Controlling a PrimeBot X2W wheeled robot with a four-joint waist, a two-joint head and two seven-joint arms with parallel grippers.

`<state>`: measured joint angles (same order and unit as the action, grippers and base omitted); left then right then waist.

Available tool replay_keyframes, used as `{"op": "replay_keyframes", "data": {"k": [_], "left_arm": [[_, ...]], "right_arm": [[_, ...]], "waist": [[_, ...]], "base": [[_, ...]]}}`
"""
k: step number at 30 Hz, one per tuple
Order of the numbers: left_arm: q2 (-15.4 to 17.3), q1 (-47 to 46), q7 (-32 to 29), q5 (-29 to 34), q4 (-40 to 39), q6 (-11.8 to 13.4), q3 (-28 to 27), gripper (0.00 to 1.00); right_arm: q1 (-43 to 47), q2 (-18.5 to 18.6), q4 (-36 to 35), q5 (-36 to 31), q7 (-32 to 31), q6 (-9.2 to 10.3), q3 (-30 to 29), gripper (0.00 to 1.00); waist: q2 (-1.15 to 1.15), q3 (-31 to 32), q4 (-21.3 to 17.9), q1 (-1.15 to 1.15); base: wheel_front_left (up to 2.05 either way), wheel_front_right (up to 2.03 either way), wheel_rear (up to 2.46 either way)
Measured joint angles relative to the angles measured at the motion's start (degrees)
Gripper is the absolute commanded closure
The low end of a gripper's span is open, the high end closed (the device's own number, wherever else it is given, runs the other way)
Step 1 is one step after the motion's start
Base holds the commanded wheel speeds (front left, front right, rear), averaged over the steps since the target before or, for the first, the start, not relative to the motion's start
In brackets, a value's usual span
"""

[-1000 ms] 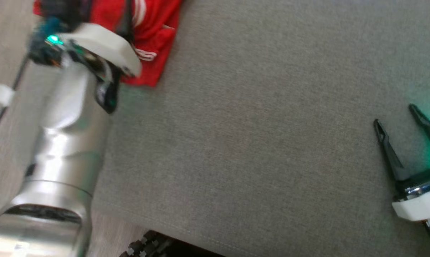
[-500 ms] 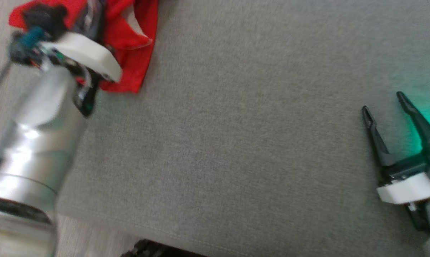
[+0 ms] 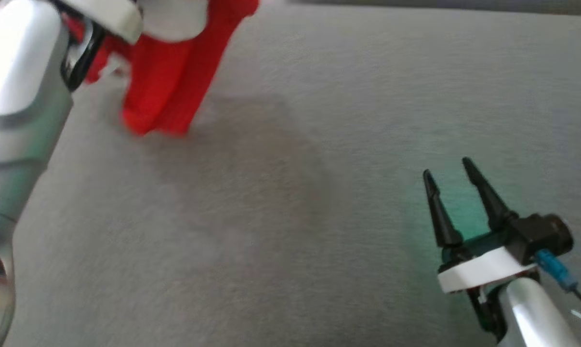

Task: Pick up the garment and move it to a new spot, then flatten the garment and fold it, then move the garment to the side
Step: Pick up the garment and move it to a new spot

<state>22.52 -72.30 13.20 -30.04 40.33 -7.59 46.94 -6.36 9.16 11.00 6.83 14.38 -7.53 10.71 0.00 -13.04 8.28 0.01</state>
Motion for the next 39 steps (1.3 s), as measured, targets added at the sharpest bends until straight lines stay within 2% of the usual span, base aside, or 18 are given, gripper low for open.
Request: {"op": "replay_keyframes", "data": {"k": [8, 9, 14, 18, 22, 23, 24, 26, 29, 32, 39], "left_arm": [[-0.92, -2.83, -0.73, 0.73, -6.16, 0.01, 1.32, 1.00], [-0.92, -2.83, -0.73, 0.73, -6.16, 0.01, 1.32, 1.00], [-1.52, -0.96, -1.86, 0.27, -7.64, 0.08, 2.90, 1.00], [-2.02, 6.88, -1.20, -0.32, -8.27, 0.12, 5.56, 1.00], [-3.13, 20.42, 0.43, -0.78, -6.24, 0.60, 8.92, 1.00], [-4.01, 23.91, 0.69, -1.64, -5.59, 0.77, 8.90, 0.69], [-5.04, 27.02, 0.99, -2.42, -5.06, 1.01, 8.91, 0.00], [-7.08, 32.36, 1.08, -1.93, -4.90, 2.22, 8.68, 0.00], [-9.72, 39.13, 1.09, -0.68, -8.53, 3.63, 5.25, 0.00], [-11.37, 46.49, 1.10, 0.73, -13.02, 4.58, 0.22, 0.00], [-14.23, 64.85, 1.10, 6.20, -24.93, 9.14, -14.14, 0.00]], "right_arm": [[1.19, -3.08, -1.69, 3.47, 0.00, 0.00, -0.29, 0.00], [1.19, -3.08, -1.69, 3.47, 0.00, 0.00, -0.29, 0.00], [1.12, -3.96, -2.36, 3.77, 0.00, 0.00, -0.07, 0.00], [1.09, -4.83, -2.66, 3.78, 0.00, -0.01, 0.36, 0.00], [1.07, -5.44, -2.67, 3.77, 0.00, 0.00, 0.48, 0.00], [1.07, -5.47, -2.66, 3.77, 0.00, 0.00, 0.43, 0.00], [1.05, -5.48, -2.66, 3.77, 0.00, 0.00, 0.35, 0.00], [1.08, -5.68, -2.60, 3.76, 0.00, 0.00, -0.10, 0.00], [1.23, -5.77, -2.11, 3.76, 0.00, 0.00, -0.48, 0.00], [2.36, -5.87, -1.69, 3.59, 0.00, 0.00, -0.66, 0.00], [9.13, -6.02, -0.34, 3.19, 0.00, 0.00, -3.59, 0.00]], "waist": [[0.00, 4.31, -10.50, 0.00], [0.00, 4.31, -10.50, 0.00], [0.00, 4.55, -15.96, 0.01], [0.00, 2.63, -18.49, 0.00], [0.00, -0.22, -19.58, -0.02], [0.00, -0.84, -19.70, -0.02], [0.00, -1.34, -19.75, -0.02], [0.00, -1.79, -19.45, -0.02], [0.00, -1.21, -18.39, -0.02], [0.00, 0.65, -17.18, 0.00], [0.00, 7.18, -12.96, 0.00]], "base": [[0.00, 0.00, 0.00], [0.00, 0.00, 0.00], [0.00, 0.00, 0.00], [0.00, 0.00, 0.00], [0.00, 0.00, 0.00], [0.00, 0.00, 0.00], [0.00, 0.00, 0.00], [0.00, 0.00, 0.00], [0.00, 0.00, 0.00], [0.00, 0.00, 0.00], [0.00, 0.00, 0.00]]}}
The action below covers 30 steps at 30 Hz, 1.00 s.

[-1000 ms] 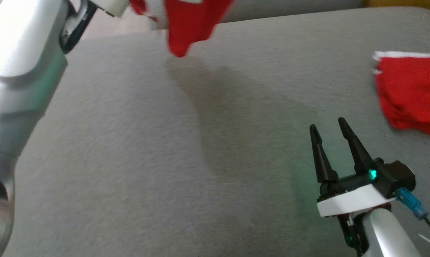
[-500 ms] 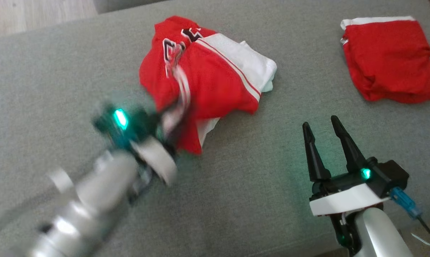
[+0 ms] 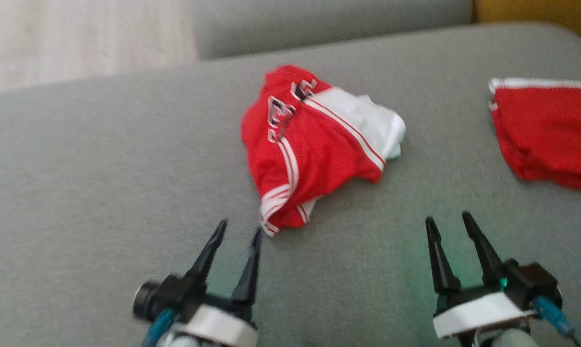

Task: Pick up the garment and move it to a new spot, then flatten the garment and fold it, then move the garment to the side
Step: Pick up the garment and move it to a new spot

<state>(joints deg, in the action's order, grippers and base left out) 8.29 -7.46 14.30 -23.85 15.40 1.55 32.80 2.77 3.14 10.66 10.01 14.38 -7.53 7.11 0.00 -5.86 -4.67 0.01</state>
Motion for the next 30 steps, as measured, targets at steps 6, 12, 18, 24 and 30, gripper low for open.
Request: {"op": "replay_keyframes", "data": {"k": [6, 12, 18, 24, 30], "left_arm": [[-2.04, 10.55, 0.11, 6.12, -9.40, 2.05, -9.96, 0.00], [-2.56, 16.98, 0.15, 12.13, -13.23, 1.99, -14.24, 0.00], [-3.33, 19.84, 0.15, 14.84, -14.36, 1.87, -16.82, 0.00], [-3.99, 20.40, 0.15, 15.46, -14.69, 1.36, -18.53, 0.00], [-4.39, 20.40, 0.15, 15.94, -14.68, 0.66, -19.59, 0.00]], "right_arm": [[3.32, -0.33, 0.19, -1.29, 0.00, 0.00, -1.20, 0.00], [5.97, -0.45, 0.00, -2.23, 0.00, 0.00, -2.23, 0.00], [7.98, -0.56, -0.09, -2.48, 0.00, -0.01, -2.25, 0.00], [8.11, -0.58, -0.13, -2.48, 0.00, 0.00, -2.23, 0.00], [8.11, -0.58, -0.10, -2.46, 0.00, 0.00, -2.20, 0.00]], "waist": [[0.00, 5.88, 4.43, 0.01], [0.00, 10.06, 8.30, 0.01], [0.00, 11.90, 10.50, 0.00], [0.00, 11.60, 10.34, -0.01], [0.00, 11.67, 9.95, -0.01]], "base": [[0.00, 0.00, 0.00], [0.00, 0.00, 0.00], [0.00, 0.00, 0.00], [0.00, 0.00, 0.00], [0.00, 0.00, 0.00]]}}
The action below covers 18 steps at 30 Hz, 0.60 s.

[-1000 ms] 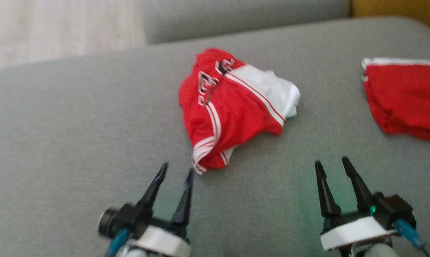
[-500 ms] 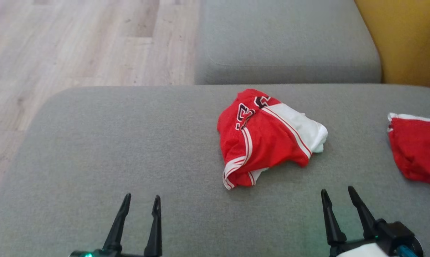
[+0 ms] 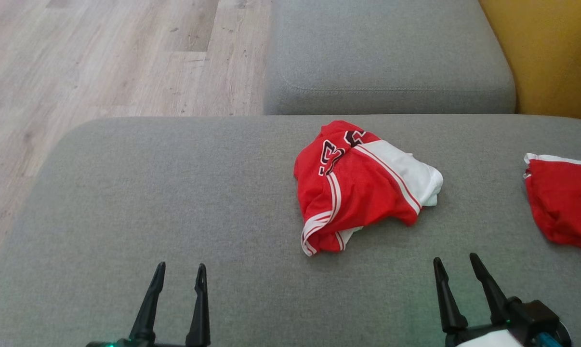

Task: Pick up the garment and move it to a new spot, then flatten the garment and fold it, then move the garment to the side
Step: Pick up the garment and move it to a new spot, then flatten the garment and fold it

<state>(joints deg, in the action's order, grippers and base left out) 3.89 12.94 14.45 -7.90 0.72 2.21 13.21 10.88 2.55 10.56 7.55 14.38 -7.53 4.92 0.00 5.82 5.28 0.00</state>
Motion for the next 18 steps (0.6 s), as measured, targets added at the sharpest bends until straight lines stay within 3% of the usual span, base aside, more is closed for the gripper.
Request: {"op": "replay_keyframes", "data": {"k": [18], "left_arm": [[-0.30, 0.01, 0.00, 0.90, 1.86, -1.23, 0.16, 0.00]], "right_arm": [[-0.02, 0.00, 0.01, 0.52, 0.00, 0.00, 0.62, 0.00]], "waist": [[0.00, -1.04, -1.14, 0.00]], "base": [[0.00, 0.00, 0.00]]}}
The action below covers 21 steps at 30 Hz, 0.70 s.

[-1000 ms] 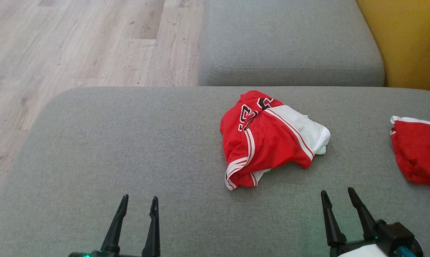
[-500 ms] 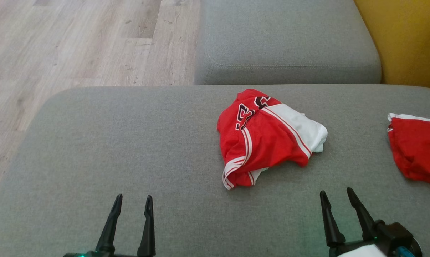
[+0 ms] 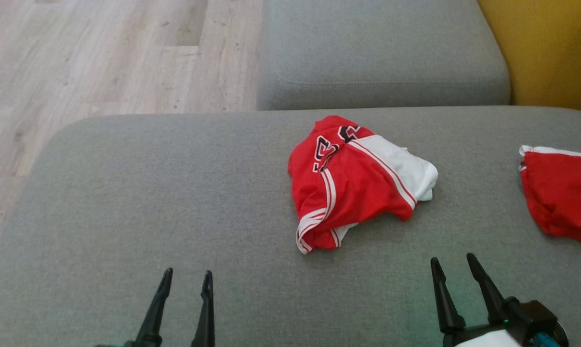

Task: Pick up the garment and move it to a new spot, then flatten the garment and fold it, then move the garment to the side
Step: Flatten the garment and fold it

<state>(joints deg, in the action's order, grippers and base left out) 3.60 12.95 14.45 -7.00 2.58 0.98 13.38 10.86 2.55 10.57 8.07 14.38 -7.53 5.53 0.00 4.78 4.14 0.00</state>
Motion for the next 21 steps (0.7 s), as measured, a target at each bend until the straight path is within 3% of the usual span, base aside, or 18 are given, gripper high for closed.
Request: {"op": "replay_keyframes", "data": {"k": [9, 21], "left_arm": [[-0.02, -1.98, 0.00, -0.15, 7.19, -1.86, 5.19, 0.00], [-0.33, -17.99, 0.00, -4.53, 22.26, -3.81, 14.80, 0.00]], "right_arm": [[-0.17, 0.00, -0.69, -0.60, 0.00, 0.00, 0.20, 0.00], [-5.00, 0.01, -1.53, -2.53, 0.00, 0.00, 1.93, 0.00]], "waist": [[0.00, -2.58, -2.50, 0.00], [0.00, -9.58, -7.50, -0.02]], "base": [[0.00, 0.00, 0.00], [0.00, 0.00, 0.00]]}}
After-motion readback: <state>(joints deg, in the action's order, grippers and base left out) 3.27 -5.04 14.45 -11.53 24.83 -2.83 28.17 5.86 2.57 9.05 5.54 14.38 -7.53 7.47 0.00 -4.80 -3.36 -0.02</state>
